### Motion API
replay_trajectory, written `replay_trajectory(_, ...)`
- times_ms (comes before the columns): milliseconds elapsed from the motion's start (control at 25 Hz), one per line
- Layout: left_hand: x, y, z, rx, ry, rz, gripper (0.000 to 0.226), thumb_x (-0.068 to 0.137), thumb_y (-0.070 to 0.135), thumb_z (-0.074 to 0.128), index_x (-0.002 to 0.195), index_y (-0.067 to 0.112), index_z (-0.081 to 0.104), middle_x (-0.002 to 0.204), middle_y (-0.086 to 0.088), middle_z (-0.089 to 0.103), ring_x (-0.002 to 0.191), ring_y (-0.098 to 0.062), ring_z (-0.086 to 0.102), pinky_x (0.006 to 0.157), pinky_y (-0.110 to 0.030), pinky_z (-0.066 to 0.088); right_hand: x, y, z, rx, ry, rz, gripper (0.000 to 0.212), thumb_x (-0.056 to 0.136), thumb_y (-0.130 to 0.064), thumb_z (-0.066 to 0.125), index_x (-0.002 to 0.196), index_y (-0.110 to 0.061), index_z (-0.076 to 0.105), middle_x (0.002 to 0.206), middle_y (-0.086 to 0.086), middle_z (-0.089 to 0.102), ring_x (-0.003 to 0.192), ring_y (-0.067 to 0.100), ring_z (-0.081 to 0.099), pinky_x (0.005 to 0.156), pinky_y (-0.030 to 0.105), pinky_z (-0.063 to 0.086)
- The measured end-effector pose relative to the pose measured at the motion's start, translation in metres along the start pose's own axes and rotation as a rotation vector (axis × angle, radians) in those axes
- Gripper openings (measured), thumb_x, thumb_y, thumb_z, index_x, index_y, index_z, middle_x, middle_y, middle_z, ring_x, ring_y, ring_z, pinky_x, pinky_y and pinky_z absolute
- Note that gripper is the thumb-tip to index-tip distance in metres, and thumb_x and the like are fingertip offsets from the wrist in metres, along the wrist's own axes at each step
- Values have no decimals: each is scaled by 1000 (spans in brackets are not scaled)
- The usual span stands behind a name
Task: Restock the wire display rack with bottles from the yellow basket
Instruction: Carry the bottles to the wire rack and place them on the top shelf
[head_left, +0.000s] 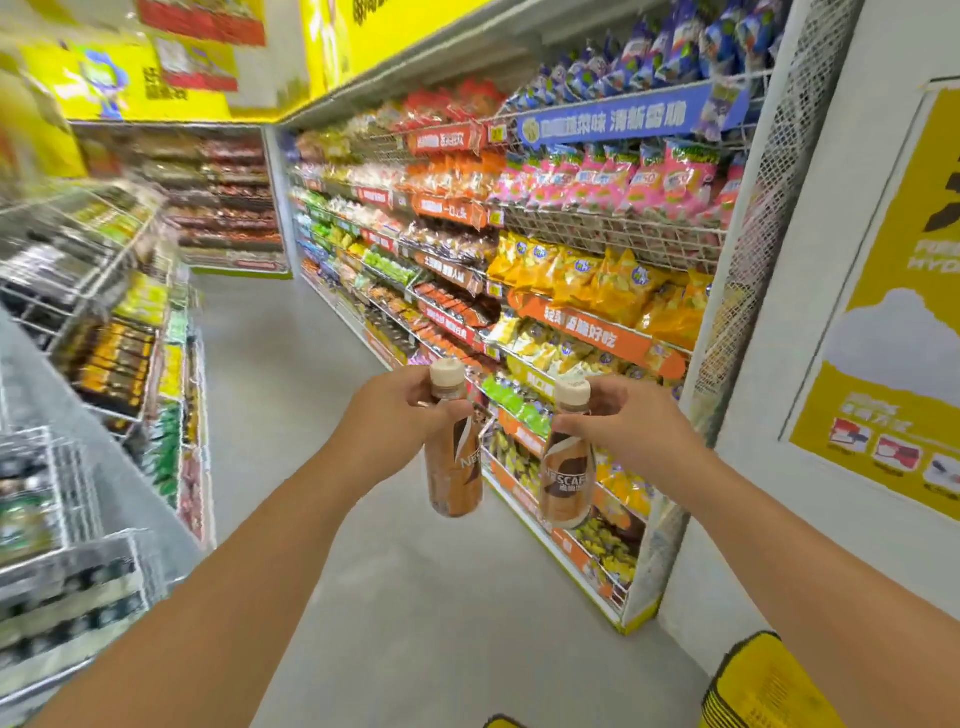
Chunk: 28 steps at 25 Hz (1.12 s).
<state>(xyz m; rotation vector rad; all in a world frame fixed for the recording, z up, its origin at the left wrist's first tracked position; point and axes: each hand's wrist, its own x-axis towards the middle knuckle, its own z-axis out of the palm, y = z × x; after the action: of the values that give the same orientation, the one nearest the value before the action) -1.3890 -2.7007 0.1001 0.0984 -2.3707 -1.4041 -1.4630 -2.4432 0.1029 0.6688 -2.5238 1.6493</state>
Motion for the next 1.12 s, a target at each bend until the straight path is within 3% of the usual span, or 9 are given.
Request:
replay_trajectory(120, -24, -6, -58, 65, 116, -75, 15, 78, 38, 83, 88, 42, 74, 90, 17, 77, 89, -9, 73, 88, -47, 60, 18, -32, 49, 59, -132, -78, 20, 78, -13, 88, 94, -21, 81, 86, -5, 81, 75, 2, 70, 71, 17, 53)
replay_trajectory(240, -53, -13, -120, 106, 240, -144, 26, 71, 44, 83, 94, 36, 76, 90, 13, 78, 91, -14, 74, 87, -50, 60, 25, -70, 107, 102, -224, -151, 21, 78, -17, 89, 97, -18, 82, 87, -3, 80, 71, 1, 66, 64, 12, 49)
replay_trajectory(360, -84, -26, -180, 107, 353, -182, 22, 79, 32, 84, 99, 31, 76, 93, 13, 79, 90, -9, 74, 88, -43, 61, 26, -105, 170, 114, -307, -200, 20, 77, -28, 89, 95, -24, 81, 86, -5, 79, 76, 6, 68, 70, 23, 52)
replay_trajectory(520, -130, -51, -271, 103, 463, -216, 24, 80, 28, 85, 102, 33, 75, 93, 15, 79, 91, -8, 75, 85, -38, 61, 12, -159, 265, 119, -381, -257, 19, 78, -31, 89, 93, -24, 81, 85, -7, 78, 72, 1, 67, 63, 16, 49)
replay_trajectory(600, -151, -67, -322, 100, 496, -226, 25, 81, 29, 85, 104, 32, 76, 93, 15, 79, 89, -5, 74, 86, -38, 60, 4, -190, 315, 136, -435, -278, 18, 78, -27, 89, 93, -23, 81, 87, -4, 79, 72, 1, 68, 69, 21, 51)
replay_trajectory(720, -178, -90, -397, 90, 537, -219, 26, 80, 27, 85, 105, 29, 76, 94, 14, 79, 89, -5, 75, 85, -35, 59, -5, -236, 388, 180, -479, -299, 16, 78, -25, 89, 91, -24, 81, 85, -6, 79, 69, -3, 67, 66, 16, 50)
replay_trajectory(920, -203, -117, -508, 141, 580, -220, 24, 81, 30, 84, 103, 31, 75, 92, 15, 78, 81, 1, 73, 67, -20, 53, -12, -304, 493, 224, -521, -340, 17, 80, -27, 88, 93, -20, 80, 85, -3, 79, 70, -3, 69, 58, 9, 48)
replay_trajectory(1000, -204, -125, -540, 157, 597, -222, 29, 79, 33, 86, 105, 31, 74, 96, 13, 78, 84, -2, 73, 70, -24, 54, -9, -324, 525, 231, -529, -338, 19, 79, -29, 88, 94, -20, 81, 85, -4, 80, 75, 2, 72, 62, 14, 50)
replay_trajectory(1120, -193, -142, -582, 162, 600, -248, 29, 78, 34, 87, 103, 32, 73, 97, 10, 77, 90, -10, 73, 76, -30, 58, 4, -346, 563, 197, -535, -349, 15, 81, -29, 87, 90, -19, 80, 77, -8, 77, 64, -5, 67, 53, 11, 46)
